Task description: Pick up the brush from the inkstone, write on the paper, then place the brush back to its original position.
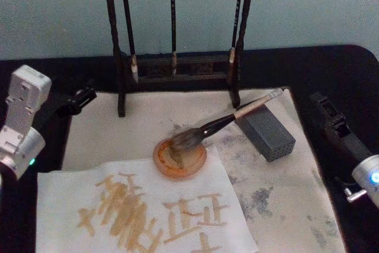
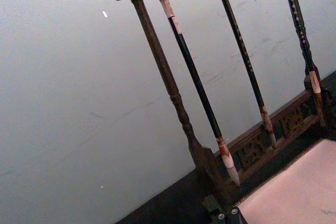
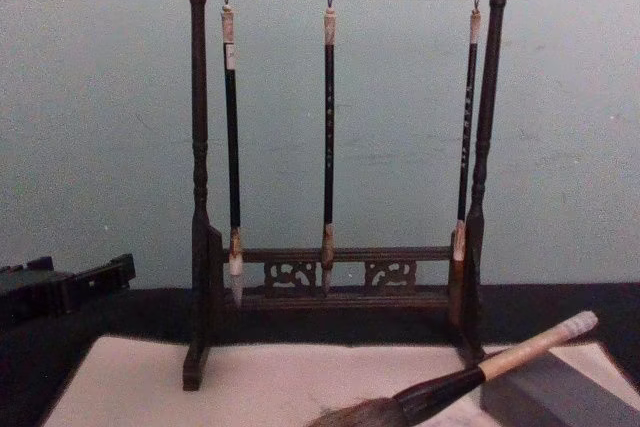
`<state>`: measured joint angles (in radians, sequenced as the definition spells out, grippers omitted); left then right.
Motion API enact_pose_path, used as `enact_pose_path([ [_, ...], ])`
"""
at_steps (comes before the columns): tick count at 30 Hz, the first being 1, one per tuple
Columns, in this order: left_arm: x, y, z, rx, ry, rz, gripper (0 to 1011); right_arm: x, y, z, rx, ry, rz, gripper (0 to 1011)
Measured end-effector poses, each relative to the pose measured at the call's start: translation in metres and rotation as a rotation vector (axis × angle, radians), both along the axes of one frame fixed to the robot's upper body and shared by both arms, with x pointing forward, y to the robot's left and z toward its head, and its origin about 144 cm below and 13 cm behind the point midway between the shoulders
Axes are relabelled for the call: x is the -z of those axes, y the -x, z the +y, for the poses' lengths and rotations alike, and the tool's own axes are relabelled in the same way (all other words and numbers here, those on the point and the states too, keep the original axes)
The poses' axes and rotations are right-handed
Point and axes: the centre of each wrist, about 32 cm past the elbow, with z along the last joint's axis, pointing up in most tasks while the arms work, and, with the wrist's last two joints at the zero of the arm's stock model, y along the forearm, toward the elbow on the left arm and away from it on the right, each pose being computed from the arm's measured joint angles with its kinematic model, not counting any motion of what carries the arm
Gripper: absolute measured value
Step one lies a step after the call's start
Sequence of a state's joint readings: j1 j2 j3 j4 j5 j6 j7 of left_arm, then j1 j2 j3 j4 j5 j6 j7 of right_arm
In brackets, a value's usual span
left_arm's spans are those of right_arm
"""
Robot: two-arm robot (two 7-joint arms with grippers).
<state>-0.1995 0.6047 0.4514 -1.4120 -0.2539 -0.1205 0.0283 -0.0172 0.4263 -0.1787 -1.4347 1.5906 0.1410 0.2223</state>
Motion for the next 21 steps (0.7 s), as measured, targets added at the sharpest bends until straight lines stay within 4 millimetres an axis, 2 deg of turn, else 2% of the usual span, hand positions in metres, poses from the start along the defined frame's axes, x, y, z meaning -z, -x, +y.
enact_pose_path([
  [21, 0.000, 0.000, 0.000, 0.000, 0.000, 0.000, 1002, -0.011, -0.034, 0.013, -0.062, 0.103, 0.086, 1001],
])
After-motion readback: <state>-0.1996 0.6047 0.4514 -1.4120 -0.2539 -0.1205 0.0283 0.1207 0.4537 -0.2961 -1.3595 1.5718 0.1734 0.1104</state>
